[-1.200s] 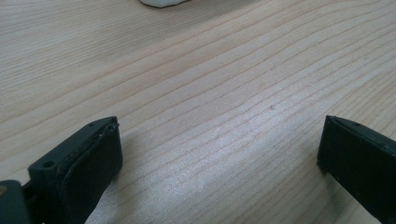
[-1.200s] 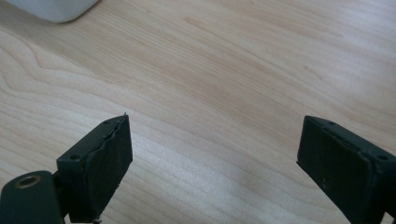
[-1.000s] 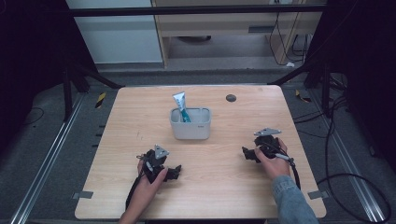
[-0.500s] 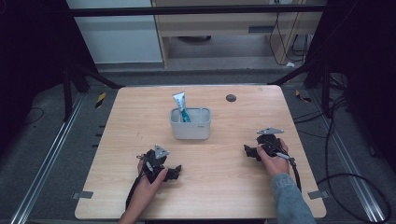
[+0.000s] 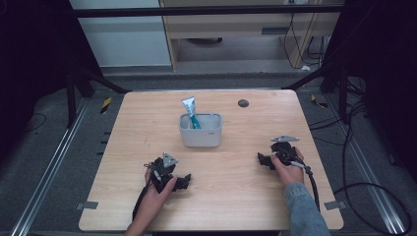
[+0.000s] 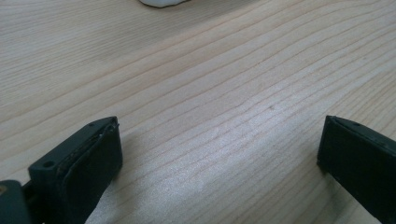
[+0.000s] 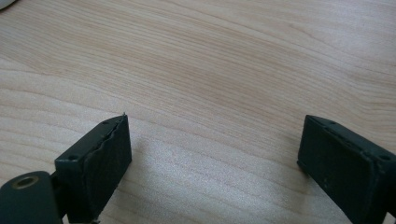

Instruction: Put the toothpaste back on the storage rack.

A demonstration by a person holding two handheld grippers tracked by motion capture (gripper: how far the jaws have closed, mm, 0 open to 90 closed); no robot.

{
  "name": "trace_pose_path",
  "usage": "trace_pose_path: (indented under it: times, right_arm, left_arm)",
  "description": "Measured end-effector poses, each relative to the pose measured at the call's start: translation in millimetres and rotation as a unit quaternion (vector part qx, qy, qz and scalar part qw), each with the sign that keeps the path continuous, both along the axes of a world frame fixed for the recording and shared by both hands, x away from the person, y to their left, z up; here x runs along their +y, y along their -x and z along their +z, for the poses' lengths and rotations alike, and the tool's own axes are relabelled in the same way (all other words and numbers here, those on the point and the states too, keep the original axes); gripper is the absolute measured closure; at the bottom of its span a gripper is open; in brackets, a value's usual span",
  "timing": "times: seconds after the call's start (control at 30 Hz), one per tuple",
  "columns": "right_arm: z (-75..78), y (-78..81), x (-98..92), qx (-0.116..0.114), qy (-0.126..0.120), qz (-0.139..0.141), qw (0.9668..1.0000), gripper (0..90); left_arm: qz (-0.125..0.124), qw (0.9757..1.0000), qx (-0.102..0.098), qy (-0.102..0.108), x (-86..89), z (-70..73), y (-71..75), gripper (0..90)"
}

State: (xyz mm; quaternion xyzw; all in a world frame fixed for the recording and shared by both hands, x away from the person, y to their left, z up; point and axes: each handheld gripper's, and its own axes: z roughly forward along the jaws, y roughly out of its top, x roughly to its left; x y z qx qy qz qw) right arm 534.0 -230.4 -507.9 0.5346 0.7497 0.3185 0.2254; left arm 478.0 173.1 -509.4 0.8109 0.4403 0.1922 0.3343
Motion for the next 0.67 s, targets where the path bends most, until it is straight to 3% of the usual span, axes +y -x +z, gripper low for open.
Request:
trace_pose_path:
  times: [0.13, 0.5, 0.53, 0.57, 0.67]
  right_arm:
    - [-3.1, 1.3, 1.4, -0.013, -0.003, -0.003, 0.9999, 7.5]
    - [-3.5, 4.2, 1.8, -0.013, -0.001, 0.003, 0.9999, 6.2]
    - [-3.8, 3.9, 2.0, -0.008, 0.0, -0.01, 0.9999, 1.6]
    - [-3.8, 3.9, 2.0, -0.008, 0.0, -0.01, 0.9999, 1.6]
    - [-4.0, 5.0, 4.8, -0.003, -0.001, -0.045, 0.999, 0.3]
  left_arm:
    - [0.0, 1.0, 0.0, 0.0, 0.0, 0.0, 0.0, 0.0]
    - [0.0, 1.0, 0.0, 0.0, -0.1, -0.1, 0.1, 0.0]
    - [0.0, 1.0, 0.0, 0.0, -0.2, -0.1, 0.3, 0.0]
    - [0.0, 1.0, 0.0, 0.0, -0.2, -0.1, 0.3, 0.0]
    - [-0.001, 1.0, 0.0, 0.0, -0.5, -0.1, 0.5, 0.0]
